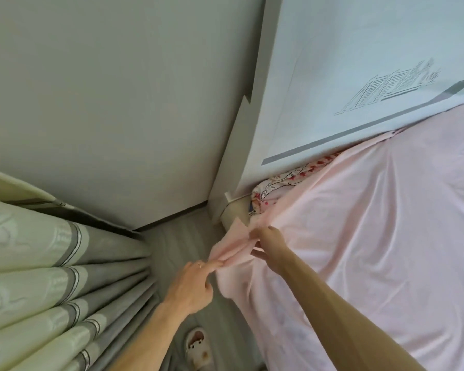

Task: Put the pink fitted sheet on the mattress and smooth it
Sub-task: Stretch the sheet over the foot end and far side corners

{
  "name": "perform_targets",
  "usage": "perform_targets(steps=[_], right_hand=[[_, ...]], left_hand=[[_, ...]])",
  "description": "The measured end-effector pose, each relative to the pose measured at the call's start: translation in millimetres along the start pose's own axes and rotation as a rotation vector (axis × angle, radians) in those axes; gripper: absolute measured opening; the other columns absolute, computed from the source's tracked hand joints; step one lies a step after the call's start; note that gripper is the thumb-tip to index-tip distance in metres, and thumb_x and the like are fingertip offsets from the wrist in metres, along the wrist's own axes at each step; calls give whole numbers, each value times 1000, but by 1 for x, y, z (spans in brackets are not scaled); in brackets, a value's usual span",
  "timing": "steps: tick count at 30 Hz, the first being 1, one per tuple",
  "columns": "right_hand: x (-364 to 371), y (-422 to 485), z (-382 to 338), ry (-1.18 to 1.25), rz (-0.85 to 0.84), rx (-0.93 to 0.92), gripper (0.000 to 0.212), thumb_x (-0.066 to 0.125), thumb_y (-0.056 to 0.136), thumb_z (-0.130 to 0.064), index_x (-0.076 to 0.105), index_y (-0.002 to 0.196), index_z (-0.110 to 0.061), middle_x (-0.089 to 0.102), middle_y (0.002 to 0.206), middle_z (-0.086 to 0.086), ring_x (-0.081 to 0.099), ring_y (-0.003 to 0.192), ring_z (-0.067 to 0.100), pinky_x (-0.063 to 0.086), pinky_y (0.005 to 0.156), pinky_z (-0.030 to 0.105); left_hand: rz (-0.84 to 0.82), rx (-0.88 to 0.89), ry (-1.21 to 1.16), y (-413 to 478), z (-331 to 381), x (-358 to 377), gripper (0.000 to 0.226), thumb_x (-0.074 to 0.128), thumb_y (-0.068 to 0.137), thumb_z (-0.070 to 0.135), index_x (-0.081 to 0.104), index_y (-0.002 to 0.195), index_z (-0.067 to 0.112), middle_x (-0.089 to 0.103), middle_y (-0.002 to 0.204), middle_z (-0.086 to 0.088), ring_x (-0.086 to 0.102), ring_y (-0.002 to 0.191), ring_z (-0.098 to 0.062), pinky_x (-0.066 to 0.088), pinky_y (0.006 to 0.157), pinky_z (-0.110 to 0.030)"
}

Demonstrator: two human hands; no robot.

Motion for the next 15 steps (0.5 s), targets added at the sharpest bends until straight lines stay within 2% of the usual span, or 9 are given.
perform_targets(steps=[2,4,6,7,8,10,12,13,15], right_hand=[[-13,-10,10,50,-29,36,24,53,85,0,57,108,-3,65,97,9,62,86,24,57,77,37],[-22,-18,15,21,-65,25,24,55,84,0,62,107,-8,69,98,6,65,89,23,57,82,37],[-31,-25,18,-34,-97,6,20,58,87,-3,64,105,-9,72,99,4,68,91,21,57,83,35],[-37,-29,18,-66,-106,-4,18,60,88,-5,64,104,-9,72,100,4,69,93,21,57,84,34],[-41,-32,20,-87,-113,-8,16,61,88,-8,64,104,-10,72,103,4,69,96,21,57,86,34],[-55,-36,23,-77,-121,-7,19,63,89,-11,64,108,-10,71,108,5,69,100,22,58,85,34],[-73,-46,27,-22,-119,33,24,61,90,-14,64,113,-8,70,111,8,69,99,24,57,81,33],[-80,-51,30,8,-114,60,26,60,91,-16,63,115,-8,70,109,9,70,97,25,57,79,33],[-102,-71,27,74,-104,102,28,58,94,-25,63,115,-8,71,104,9,70,91,26,56,76,34]], left_hand=[[49,-70,-117,15,9,-16,54,56,90,22,40,139,36,43,141,6,43,129,-15,41,104,-31],[155,-56,-206,34,30,-38,69,65,85,34,30,145,32,32,149,3,36,135,-17,36,107,-33],[118,22,-200,52,65,-45,95,67,74,53,14,151,37,18,157,8,25,141,-13,27,113,-35],[73,83,-138,58,86,-45,100,62,70,65,9,151,40,17,158,11,24,140,-10,25,114,-35],[19,118,-46,62,100,-41,98,56,69,74,12,150,43,25,156,12,30,137,-8,29,111,-35],[-139,118,123,64,116,-28,70,53,74,71,38,137,44,58,130,10,57,114,-15,47,90,-32],[-260,93,230,58,127,-14,40,49,81,61,61,105,31,69,95,6,65,85,-19,53,69,-32],[-276,79,248,53,129,-9,37,44,85,57,64,94,27,69,85,4,66,78,-19,55,66,-33],[-250,35,238,38,145,-10,39,38,92,53,65,87,25,69,81,4,66,72,-17,58,69,-34]])
Point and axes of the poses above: each hand's wrist, its own y-axis towards the middle knuckle, its own x-axis out of the palm, z = x × y, the point moved 8 cm from there along y, towards the middle knuckle
